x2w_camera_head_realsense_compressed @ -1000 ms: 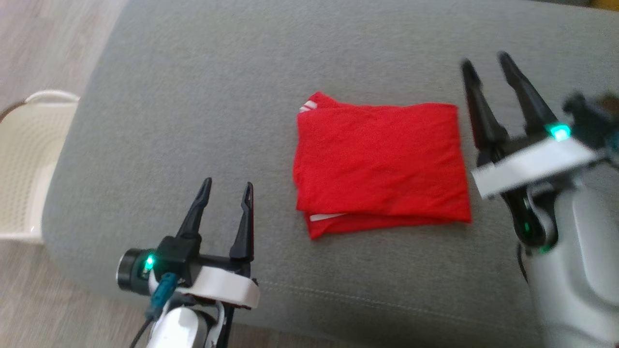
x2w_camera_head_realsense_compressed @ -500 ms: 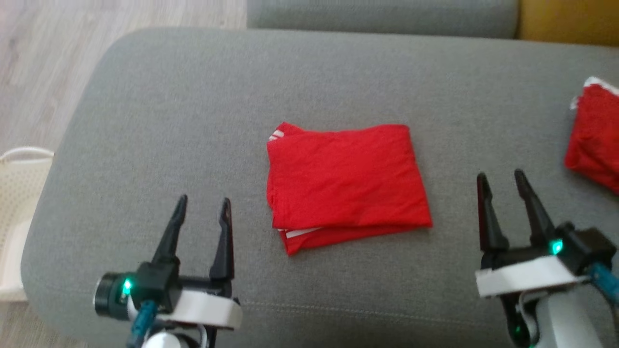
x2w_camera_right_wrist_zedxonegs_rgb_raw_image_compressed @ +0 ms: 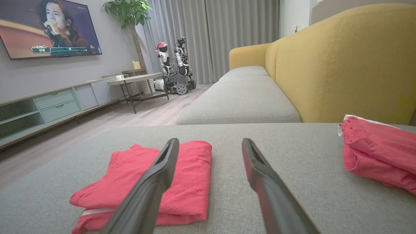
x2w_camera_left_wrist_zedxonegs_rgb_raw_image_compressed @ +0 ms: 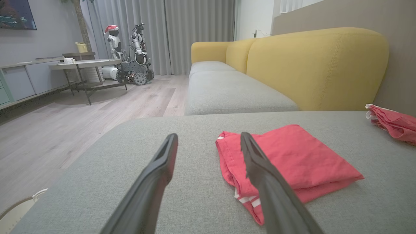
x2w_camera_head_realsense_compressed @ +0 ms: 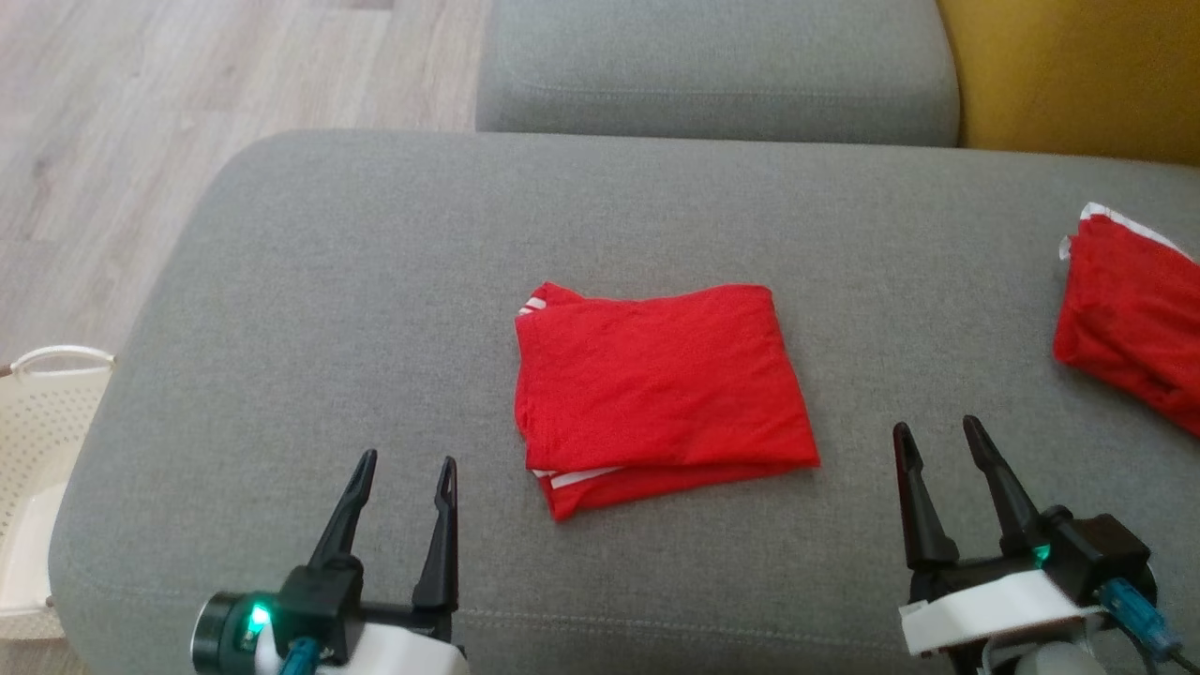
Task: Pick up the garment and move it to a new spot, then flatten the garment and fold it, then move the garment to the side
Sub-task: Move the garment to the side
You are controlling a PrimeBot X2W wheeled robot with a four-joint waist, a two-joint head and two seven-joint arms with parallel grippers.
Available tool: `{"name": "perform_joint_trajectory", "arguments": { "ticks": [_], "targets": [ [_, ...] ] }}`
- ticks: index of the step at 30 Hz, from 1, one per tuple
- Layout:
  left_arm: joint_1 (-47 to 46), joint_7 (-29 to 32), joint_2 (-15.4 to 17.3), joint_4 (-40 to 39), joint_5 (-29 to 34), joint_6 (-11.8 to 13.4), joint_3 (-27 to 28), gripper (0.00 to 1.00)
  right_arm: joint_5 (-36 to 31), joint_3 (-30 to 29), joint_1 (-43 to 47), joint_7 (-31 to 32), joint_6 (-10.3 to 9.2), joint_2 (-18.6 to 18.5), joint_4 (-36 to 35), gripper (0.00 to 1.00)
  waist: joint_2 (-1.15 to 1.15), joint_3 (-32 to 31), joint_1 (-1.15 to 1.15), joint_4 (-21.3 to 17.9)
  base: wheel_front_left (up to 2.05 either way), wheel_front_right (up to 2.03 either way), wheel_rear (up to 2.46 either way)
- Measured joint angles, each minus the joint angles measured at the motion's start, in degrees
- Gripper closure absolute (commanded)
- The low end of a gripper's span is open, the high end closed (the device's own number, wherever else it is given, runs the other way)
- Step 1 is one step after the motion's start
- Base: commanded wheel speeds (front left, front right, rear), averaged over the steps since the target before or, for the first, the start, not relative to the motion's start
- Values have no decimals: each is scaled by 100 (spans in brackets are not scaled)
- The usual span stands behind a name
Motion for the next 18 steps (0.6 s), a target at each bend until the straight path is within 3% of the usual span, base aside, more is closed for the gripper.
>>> {"name": "perform_joint_trajectory", "arguments": {
  "ticks": [18],
  "targets": [
    [81,0,-1,92,100,-52,-5,0,-26,1,146,0,0,35,24,0,0,-130,0,62,0,0,0]
  ]
}}
